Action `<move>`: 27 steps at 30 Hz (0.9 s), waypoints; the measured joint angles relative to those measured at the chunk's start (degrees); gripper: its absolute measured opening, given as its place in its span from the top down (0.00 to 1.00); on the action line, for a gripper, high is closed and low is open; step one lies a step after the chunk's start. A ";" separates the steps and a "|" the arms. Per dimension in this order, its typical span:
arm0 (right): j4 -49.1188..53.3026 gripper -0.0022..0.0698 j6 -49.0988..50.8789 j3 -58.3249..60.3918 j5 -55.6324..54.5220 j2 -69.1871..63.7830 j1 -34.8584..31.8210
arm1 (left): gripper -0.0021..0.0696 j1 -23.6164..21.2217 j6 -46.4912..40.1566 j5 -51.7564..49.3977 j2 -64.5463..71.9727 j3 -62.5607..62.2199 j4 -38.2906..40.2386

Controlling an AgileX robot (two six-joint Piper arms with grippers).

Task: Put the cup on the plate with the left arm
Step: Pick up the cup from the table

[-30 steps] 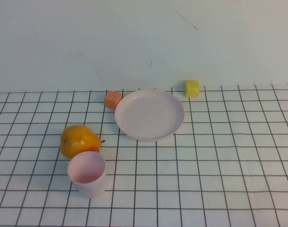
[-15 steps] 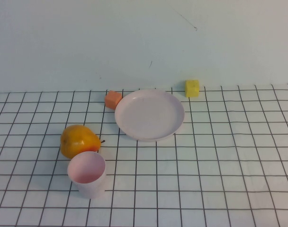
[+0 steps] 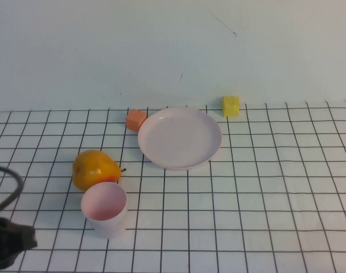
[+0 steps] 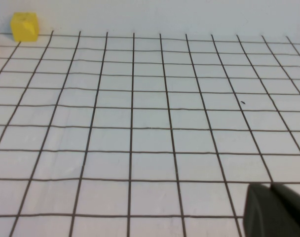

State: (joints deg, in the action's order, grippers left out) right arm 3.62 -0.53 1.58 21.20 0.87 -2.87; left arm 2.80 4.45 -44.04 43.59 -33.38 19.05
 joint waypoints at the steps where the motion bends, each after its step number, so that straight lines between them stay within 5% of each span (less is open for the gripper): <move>1: 0.00 0.97 0.00 0.00 0.00 0.00 0.00 | 0.74 0.00 -1.88 -0.33 2.32 -1.07 1.06; 6: 0.00 0.97 0.00 0.00 0.00 0.00 0.00 | 0.42 0.00 -11.95 0.22 15.28 -8.05 7.20; 9: 0.00 0.97 0.00 0.00 0.00 0.00 0.00 | 0.32 0.22 -15.51 1.48 22.73 -12.05 9.43; 19: 0.00 0.97 -0.08 0.00 0.00 0.00 0.00 | 0.29 7.27 -16.15 3.75 43.60 -24.10 5.78; 27: 0.00 0.97 -0.08 0.00 0.00 0.00 0.00 | 0.39 7.99 -11.46 3.00 52.45 -27.48 -0.90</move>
State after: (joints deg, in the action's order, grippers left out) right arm 3.62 -0.61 1.58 21.20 0.87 -2.87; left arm 10.78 -7.00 -41.05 96.04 -60.86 18.15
